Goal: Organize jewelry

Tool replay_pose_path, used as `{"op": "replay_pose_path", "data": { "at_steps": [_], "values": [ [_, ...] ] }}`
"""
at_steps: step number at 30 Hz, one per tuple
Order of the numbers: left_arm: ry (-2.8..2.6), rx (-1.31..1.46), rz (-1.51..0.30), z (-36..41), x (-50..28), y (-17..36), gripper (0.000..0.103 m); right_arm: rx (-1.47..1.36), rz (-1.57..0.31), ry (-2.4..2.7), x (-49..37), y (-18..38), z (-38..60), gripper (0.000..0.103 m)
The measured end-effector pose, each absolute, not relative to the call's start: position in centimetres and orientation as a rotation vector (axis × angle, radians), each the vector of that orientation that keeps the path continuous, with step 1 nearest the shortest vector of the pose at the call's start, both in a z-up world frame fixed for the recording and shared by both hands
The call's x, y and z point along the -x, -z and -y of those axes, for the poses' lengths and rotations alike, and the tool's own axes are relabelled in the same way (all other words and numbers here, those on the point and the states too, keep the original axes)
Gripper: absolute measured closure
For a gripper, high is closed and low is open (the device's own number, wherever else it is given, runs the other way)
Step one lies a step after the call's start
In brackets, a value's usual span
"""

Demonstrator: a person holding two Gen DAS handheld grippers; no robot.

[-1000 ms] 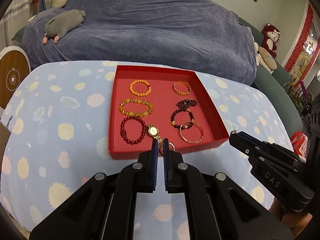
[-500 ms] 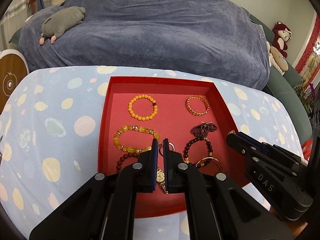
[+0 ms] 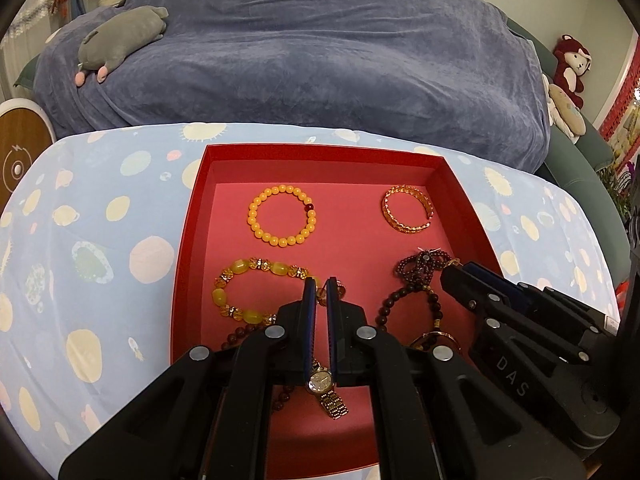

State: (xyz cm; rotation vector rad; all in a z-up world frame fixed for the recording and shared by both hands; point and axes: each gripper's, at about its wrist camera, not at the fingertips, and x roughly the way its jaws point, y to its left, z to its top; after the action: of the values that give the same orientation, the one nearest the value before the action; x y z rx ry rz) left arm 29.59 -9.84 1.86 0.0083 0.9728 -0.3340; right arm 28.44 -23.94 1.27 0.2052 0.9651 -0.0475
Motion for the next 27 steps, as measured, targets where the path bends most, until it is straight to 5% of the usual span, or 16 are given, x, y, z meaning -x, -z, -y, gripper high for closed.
{"op": "replay_pose_path", "data": {
  "at_steps": [8,13,19,27],
  "values": [
    [0.315,-0.007,-0.968,9.7,-29.7,-2.0,0.096,-0.195,-0.964,0.044,-28.7,-1.4,23.7,0.086],
    [0.294,-0.005,-0.949,9.6,-29.4,-2.3,0.064,-0.173,-0.956,0.048,-28.6,-1.7,23.2,0.08],
    [0.274,0.021,-0.951,8.7,-29.1,-2.7,0.062,-0.184,-0.934,0.07,-27.5,-2.2,23.6,0.058],
    [0.271,0.003,-0.935,8.2,-26.8,-3.8,0.062,-0.145,-0.929,0.081,-24.8,-3.2,23.1,0.049]
  ]
}}
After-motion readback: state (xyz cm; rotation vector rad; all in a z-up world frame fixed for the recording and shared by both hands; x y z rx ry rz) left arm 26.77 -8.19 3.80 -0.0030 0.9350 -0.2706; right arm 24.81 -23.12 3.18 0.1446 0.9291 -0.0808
